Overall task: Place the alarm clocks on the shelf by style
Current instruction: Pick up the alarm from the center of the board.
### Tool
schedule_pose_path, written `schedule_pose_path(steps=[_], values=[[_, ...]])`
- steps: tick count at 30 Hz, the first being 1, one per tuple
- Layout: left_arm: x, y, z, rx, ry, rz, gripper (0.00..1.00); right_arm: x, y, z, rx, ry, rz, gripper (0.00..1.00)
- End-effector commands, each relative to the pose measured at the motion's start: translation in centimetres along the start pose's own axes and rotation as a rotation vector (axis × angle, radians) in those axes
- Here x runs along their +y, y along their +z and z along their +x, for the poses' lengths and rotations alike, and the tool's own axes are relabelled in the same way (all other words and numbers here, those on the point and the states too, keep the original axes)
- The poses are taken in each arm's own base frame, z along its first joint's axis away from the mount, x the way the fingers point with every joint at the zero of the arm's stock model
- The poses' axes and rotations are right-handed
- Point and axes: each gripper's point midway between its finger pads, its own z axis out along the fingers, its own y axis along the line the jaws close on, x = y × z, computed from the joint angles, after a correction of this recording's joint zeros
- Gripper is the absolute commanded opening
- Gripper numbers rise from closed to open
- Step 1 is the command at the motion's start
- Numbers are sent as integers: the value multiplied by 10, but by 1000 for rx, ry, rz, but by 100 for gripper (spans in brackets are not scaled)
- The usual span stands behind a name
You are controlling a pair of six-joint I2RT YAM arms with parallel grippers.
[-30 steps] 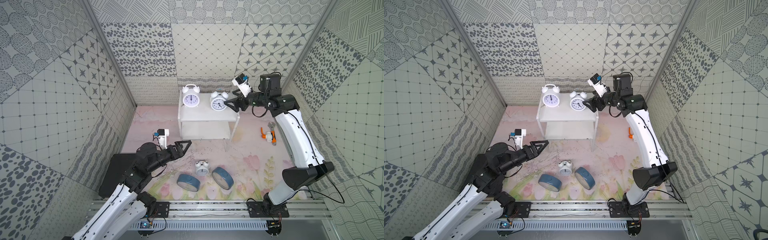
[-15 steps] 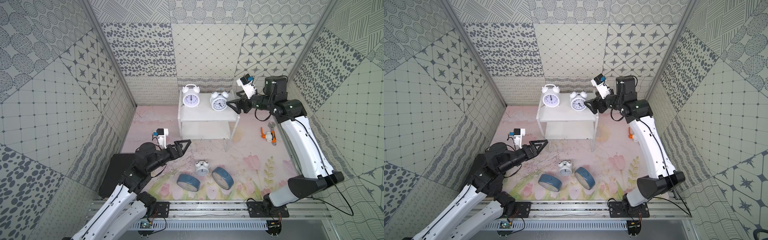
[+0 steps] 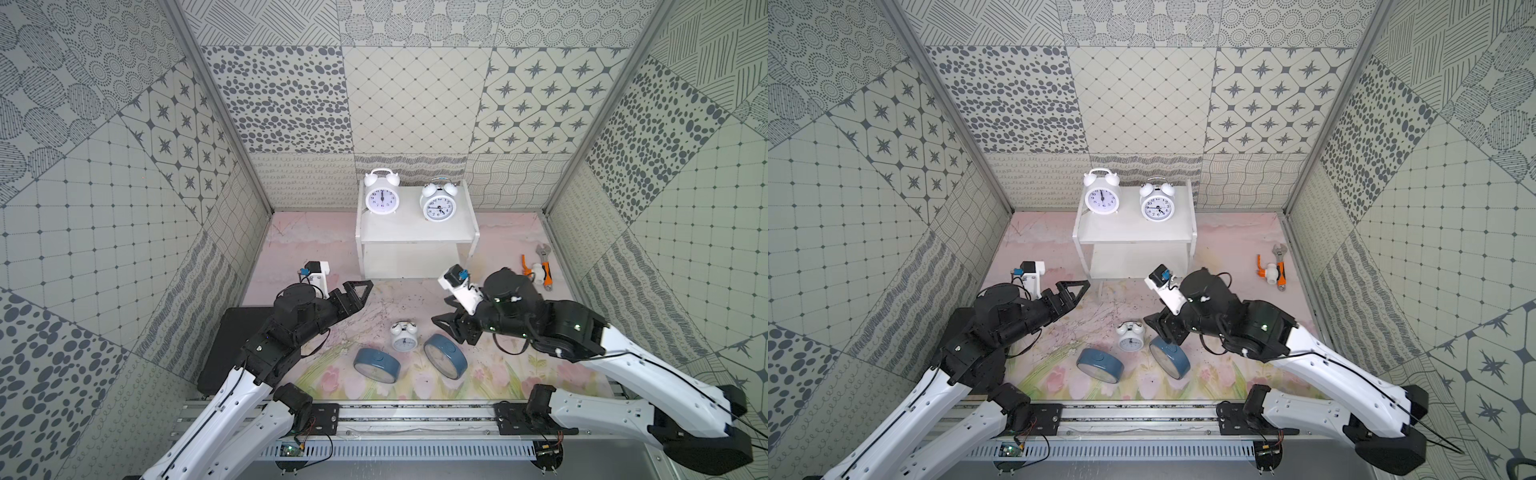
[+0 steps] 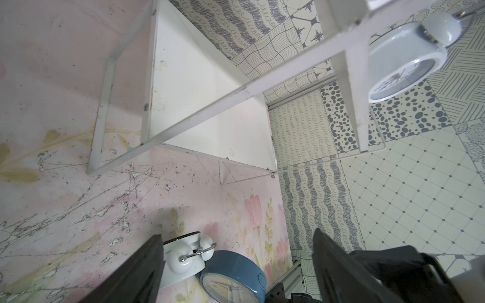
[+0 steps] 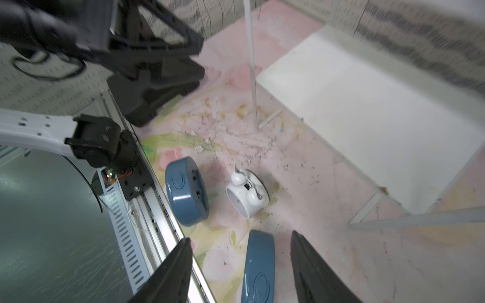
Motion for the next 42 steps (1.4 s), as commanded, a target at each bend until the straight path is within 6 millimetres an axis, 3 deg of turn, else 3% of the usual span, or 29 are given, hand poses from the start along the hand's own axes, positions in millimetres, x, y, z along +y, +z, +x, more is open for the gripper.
schedule_pose_path(steps=[1, 9, 21, 27, 38, 39, 42], values=[[26, -2, 0, -37, -63, -109, 91, -8, 27, -9, -72, 85, 68, 65], [32, -7, 1, -48, -87, -127, 92, -3, 85, 9, 10, 17, 23, 74], [36, 7, 11, 0, -79, -112, 91, -3, 140, 25, 103, 1, 3, 57], [35, 6, 12, 7, -56, -103, 91, -7, 151, 34, 138, -11, 20, 53], [33, 12, 12, 17, -46, -91, 88, -10, 155, 37, 167, -29, 26, 30], [33, 13, 12, 18, -46, -93, 88, -10, 155, 38, 173, -33, 30, 23], [33, 15, 13, 20, -51, -86, 87, -11, 155, 38, 177, -40, 31, 20]])
